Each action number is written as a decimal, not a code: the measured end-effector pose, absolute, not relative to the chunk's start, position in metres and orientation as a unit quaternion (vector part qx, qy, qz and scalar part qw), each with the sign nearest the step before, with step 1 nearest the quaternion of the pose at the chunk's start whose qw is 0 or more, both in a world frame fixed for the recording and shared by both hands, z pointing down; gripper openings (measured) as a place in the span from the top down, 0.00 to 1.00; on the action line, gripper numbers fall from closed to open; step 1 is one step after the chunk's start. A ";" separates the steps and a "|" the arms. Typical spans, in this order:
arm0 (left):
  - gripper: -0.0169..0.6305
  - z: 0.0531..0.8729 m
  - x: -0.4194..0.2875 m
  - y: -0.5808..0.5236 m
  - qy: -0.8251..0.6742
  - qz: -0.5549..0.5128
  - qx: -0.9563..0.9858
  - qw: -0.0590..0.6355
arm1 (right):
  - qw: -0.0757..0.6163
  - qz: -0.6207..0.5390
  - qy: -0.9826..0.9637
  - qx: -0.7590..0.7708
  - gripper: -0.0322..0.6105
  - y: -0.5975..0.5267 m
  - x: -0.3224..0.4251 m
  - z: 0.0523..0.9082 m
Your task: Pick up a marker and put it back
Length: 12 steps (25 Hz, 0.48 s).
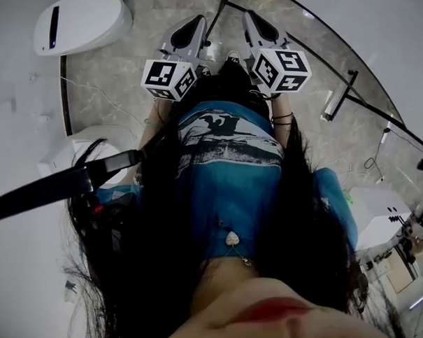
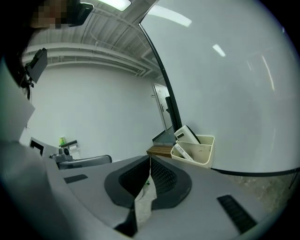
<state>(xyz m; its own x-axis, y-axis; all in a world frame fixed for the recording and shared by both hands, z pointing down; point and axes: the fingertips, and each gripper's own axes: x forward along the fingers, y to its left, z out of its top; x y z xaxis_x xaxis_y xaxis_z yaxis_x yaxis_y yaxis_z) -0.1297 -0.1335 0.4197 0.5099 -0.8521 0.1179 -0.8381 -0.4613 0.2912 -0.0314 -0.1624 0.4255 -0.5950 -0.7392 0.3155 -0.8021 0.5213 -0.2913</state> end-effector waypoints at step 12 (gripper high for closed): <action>0.97 0.426 -0.108 -0.219 -0.515 -0.013 0.843 0.153 | 0.165 0.168 -0.887 0.398 0.93 -0.263 -0.023 0.438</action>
